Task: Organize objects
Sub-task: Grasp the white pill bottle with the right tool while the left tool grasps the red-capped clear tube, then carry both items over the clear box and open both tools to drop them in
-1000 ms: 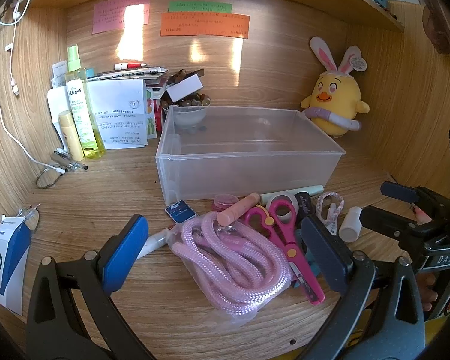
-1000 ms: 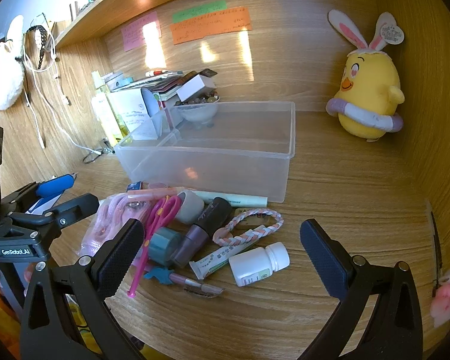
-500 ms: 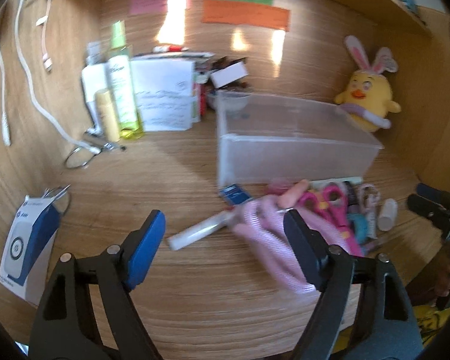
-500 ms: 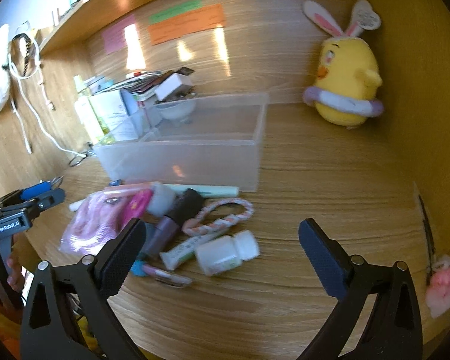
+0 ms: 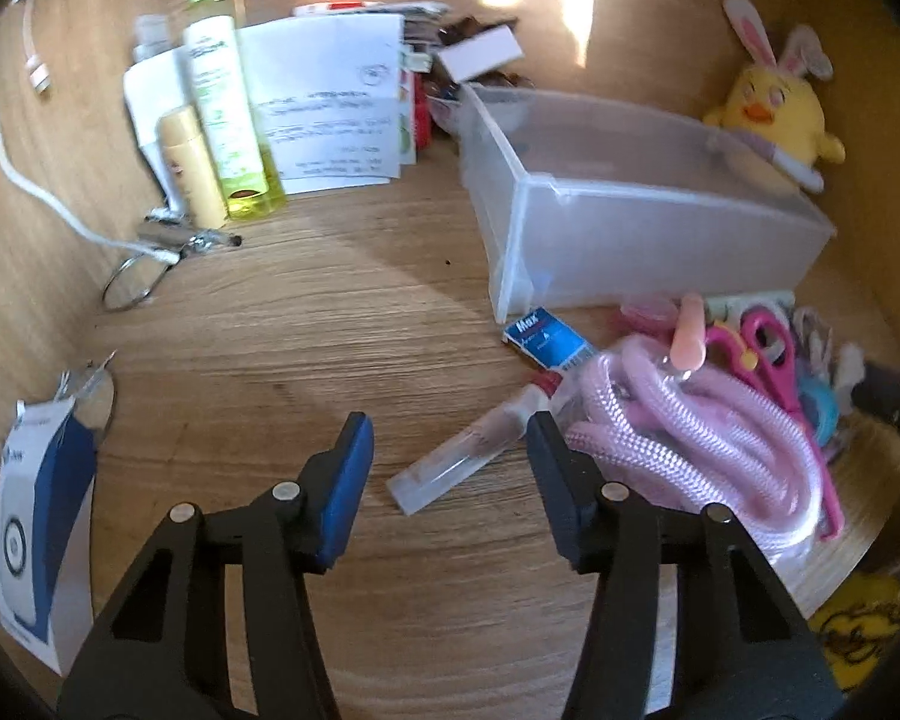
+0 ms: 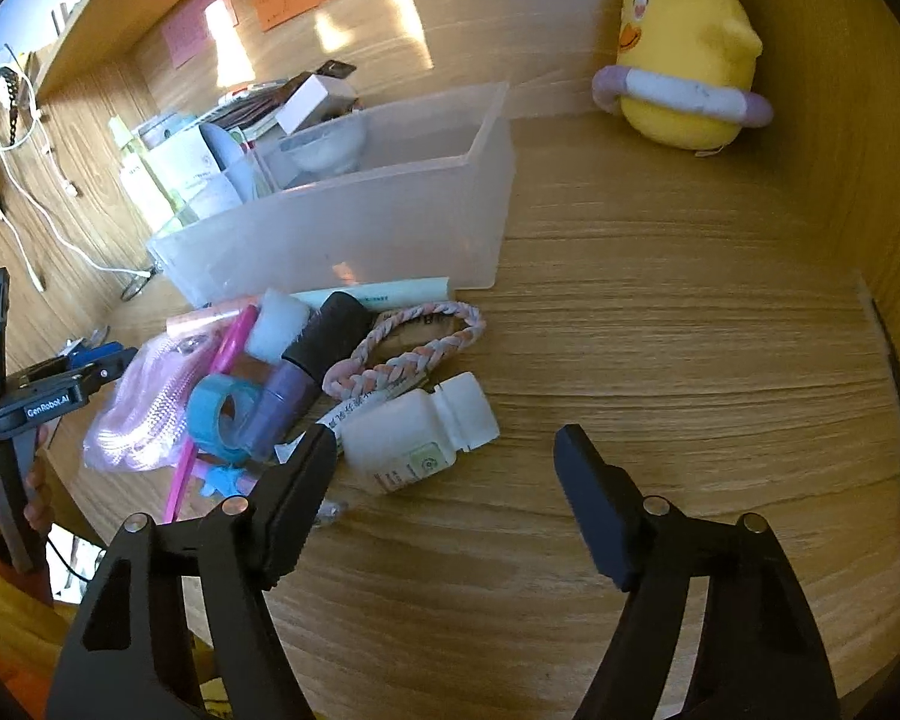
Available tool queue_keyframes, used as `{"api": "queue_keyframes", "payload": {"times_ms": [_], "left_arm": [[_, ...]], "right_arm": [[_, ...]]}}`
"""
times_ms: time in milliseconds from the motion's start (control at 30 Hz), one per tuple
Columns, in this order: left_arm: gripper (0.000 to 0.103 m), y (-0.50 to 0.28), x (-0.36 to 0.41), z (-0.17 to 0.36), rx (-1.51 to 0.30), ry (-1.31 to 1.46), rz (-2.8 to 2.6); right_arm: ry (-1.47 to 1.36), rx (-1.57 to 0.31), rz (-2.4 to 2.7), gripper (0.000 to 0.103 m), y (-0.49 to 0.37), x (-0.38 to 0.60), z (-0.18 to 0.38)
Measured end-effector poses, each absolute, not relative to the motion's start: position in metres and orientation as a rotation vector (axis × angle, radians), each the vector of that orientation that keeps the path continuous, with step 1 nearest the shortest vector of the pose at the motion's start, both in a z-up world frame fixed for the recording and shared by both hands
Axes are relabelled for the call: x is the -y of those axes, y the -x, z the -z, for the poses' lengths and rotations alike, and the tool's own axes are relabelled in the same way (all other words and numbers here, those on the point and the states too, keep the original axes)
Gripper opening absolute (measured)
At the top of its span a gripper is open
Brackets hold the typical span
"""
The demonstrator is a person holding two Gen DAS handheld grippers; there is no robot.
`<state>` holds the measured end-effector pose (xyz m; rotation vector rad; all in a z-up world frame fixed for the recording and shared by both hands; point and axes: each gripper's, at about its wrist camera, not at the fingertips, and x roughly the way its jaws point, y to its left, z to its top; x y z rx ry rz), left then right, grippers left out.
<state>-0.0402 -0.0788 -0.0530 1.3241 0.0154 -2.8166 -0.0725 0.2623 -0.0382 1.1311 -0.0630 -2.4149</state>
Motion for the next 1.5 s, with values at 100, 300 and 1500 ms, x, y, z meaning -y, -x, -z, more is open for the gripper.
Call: {"api": "queue_keyframes", "payload": {"times_ms": [100,300,1500], "left_arm": [[0.049,0.045,0.077,0.058,0.011,-1.351,2.816],[0.024,0.05,0.076,0.062,0.002,-1.373,2.827],[0.014,0.106,0.038,-0.019,-0.037,-1.085,3.029]], "right_arm": [[-1.126,0.034,2.427,0.069,0.075,-0.259,0.038],[-1.111,-0.031,2.43,0.048,0.08,-0.248,0.037],[-0.915,0.009,2.371,0.048,0.177,-0.2,-0.04]]}}
